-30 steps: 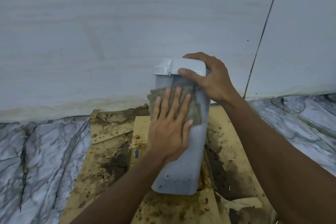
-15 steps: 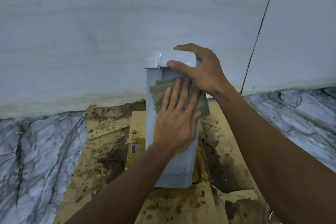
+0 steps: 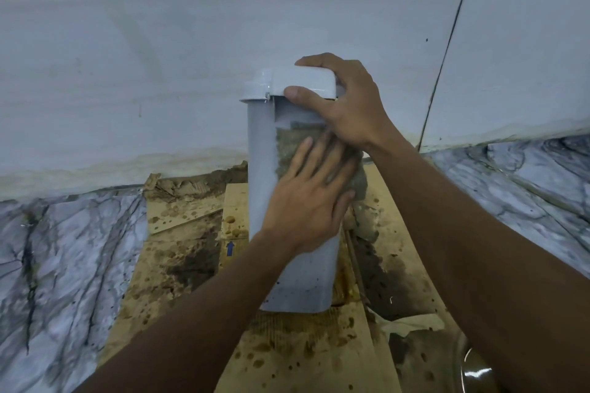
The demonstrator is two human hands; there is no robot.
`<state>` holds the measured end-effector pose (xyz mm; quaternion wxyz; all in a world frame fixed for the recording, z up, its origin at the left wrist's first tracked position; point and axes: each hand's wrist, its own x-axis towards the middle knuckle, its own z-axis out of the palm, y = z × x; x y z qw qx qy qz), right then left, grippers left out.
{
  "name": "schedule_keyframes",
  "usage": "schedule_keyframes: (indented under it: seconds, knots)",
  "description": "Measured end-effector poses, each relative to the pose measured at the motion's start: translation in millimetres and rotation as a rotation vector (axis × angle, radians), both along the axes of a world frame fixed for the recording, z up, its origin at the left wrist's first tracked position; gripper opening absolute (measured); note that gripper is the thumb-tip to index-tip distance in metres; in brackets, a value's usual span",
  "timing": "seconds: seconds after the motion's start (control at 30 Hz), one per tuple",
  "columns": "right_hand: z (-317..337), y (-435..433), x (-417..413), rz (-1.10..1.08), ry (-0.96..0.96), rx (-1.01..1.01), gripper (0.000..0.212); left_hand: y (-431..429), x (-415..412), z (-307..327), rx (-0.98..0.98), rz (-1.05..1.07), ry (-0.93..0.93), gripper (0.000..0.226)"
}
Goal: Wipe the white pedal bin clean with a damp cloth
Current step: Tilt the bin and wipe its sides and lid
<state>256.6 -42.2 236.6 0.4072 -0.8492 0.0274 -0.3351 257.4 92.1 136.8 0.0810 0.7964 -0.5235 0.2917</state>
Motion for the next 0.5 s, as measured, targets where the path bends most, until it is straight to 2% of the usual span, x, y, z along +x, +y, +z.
schedule_keyframes:
  seconds: [0.07, 0.17, 0.27, 0.37, 0.43, 0.5]
  knots:
    - [-2.6, 0.3, 0.4, 0.000, -0.030, -0.037, 0.059, -0.2, 4.5, 5.3, -0.001, -0.002, -0.016, 0.056]
    - [-4.7, -4.5, 2.3, -0.033, 0.008, -0.041, 0.056, 19.9, -3.7, -22.9, 0.049, -0.050, -0.037, 0.059]
    - [-3.8, -6.9, 3.4, -0.052, 0.037, -0.016, 0.058, 59.9, -26.3, -81.3, 0.240, -0.174, -0.081, 0.063]
    - [-3.4, -5.5, 1.4, -0.032, 0.032, 0.013, 0.055, 92.3, -35.4, -122.3, 0.470, -0.313, -0.216, 0.067]
    - [-2.7, -4.3, 0.1, -0.024, 0.033, 0.026, 0.055, 91.8, -27.2, -115.4, 0.481, -0.325, -0.245, 0.065]
    - [-0.4, -3.0, -1.3, -0.024, 0.032, 0.039, 0.054, 78.2, -12.2, -84.6, 0.357, -0.243, -0.193, 0.062]
